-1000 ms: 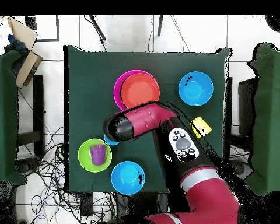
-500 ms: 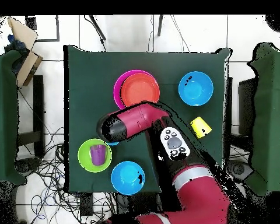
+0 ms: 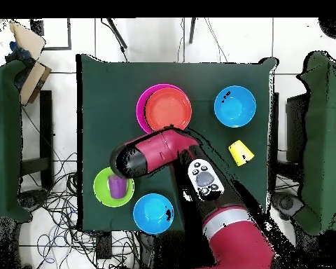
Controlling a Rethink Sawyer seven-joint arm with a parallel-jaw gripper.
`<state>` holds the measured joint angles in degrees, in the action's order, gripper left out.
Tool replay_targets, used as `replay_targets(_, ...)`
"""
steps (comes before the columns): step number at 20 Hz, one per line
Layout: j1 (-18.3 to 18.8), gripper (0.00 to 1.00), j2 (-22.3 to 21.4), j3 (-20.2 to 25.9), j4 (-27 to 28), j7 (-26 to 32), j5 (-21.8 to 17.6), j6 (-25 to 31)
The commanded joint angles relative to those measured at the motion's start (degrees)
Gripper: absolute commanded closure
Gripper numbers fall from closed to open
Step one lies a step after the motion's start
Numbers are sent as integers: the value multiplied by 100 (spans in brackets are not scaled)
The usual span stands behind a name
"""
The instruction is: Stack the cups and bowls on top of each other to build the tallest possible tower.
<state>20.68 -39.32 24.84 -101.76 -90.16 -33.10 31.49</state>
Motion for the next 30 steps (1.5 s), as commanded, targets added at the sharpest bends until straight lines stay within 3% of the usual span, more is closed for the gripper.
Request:
replay_targets(1, 95, 0, -49, 173, -408, 61, 6, 186)
replay_targets(5, 136, 0, 68, 157, -280, 121, -81, 152)
replay_targets(19, -227, 0, 512, -133, 36, -292, -345, -233)
replay_targets(30, -12, 0, 550, -194, -172, -103, -582, -530)
